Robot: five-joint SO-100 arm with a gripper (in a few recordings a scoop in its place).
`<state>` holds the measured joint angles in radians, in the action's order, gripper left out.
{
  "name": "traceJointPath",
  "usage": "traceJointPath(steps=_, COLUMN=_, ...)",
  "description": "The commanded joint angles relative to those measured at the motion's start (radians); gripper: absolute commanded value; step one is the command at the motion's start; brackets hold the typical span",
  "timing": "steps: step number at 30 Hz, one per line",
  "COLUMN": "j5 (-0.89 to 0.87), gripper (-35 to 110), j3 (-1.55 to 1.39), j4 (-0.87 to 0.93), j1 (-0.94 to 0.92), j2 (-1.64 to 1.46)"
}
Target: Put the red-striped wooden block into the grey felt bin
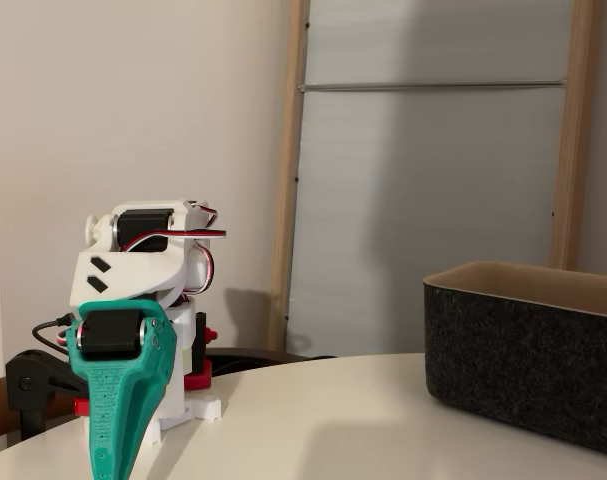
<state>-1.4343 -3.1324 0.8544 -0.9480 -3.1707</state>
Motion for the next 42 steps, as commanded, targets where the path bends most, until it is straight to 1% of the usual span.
traceJointPath(steps=1, j5=-0.014, gripper=0, j3=-0.012, j4=0.005, j1=-0.002, j2=-0.034)
traceJointPath(steps=37, j5=-0.014, gripper=0, j3=-0.012, j4=0.005, j1=-0.002, j2=-0.034)
traceJointPath(steps=42, j5=-0.072, gripper=0, j3=-0.012, j4=0.005, j1=-0.002, j2=-0.034)
